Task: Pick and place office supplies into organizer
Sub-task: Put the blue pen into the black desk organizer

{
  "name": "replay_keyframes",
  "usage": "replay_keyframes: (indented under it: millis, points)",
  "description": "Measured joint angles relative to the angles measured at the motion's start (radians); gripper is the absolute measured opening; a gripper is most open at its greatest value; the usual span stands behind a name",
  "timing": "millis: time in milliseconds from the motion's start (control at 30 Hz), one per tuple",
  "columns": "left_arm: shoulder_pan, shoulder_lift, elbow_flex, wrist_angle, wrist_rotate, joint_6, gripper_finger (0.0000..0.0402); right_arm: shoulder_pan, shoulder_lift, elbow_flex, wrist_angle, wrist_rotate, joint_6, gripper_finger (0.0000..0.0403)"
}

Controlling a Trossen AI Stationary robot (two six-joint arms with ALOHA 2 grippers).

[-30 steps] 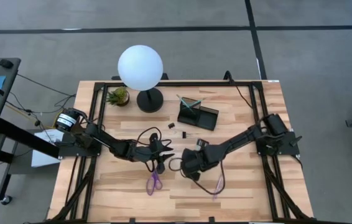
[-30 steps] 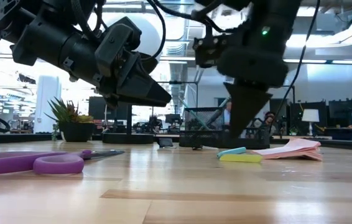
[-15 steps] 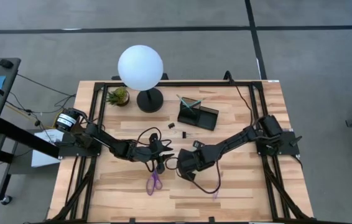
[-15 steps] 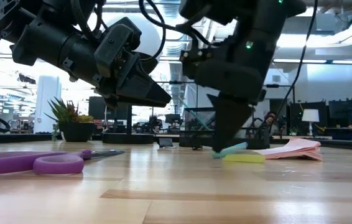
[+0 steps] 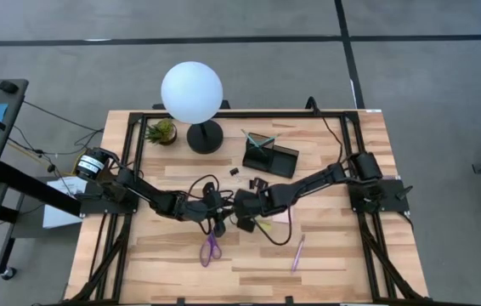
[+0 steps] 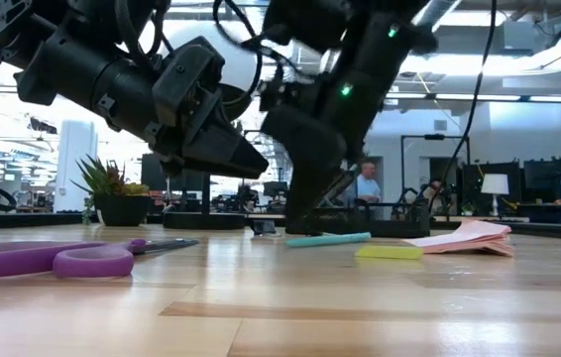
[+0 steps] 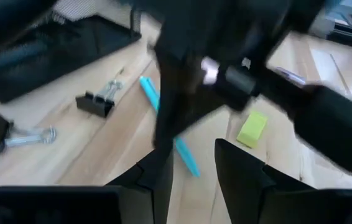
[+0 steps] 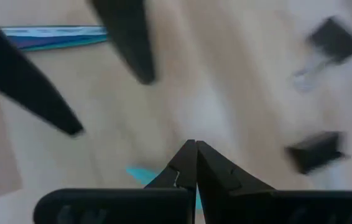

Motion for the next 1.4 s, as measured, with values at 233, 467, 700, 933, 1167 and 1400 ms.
replay_keyframes:
  millis: [233,467,700,933,1167,1400]
  points:
    - [-0.008,0.0,0.0,-0.027,0.03,-0.034,0.0111,0.063,-0.118,0.001,-0.072,0.154,-0.014,0.0]
    - [-0.047,0.054,0.061,-0.018,-0.068,-0.015,0.0135,0.189,-0.337,0.001,-0.158,0.261,0.032,0.0]
    - [-0.043,0.295,0.274,-0.092,-0.188,0.093,0.0172,0.355,-0.519,0.001,-0.184,0.487,0.004,0.0]
    - [-0.028,0.33,0.362,-0.294,-0.303,-0.057,0.0191,0.46,-0.561,0.001,-0.201,0.574,0.004,0.0]
    - [-0.025,0.384,0.364,-0.243,-0.314,-0.15,0.0192,0.474,-0.536,0.0,-0.231,0.587,0.005,0.0]
    - [-0.036,0.388,0.362,-0.219,-0.369,-0.145,0.0192,0.465,-0.534,0.0,-0.303,0.589,0.073,0.0]
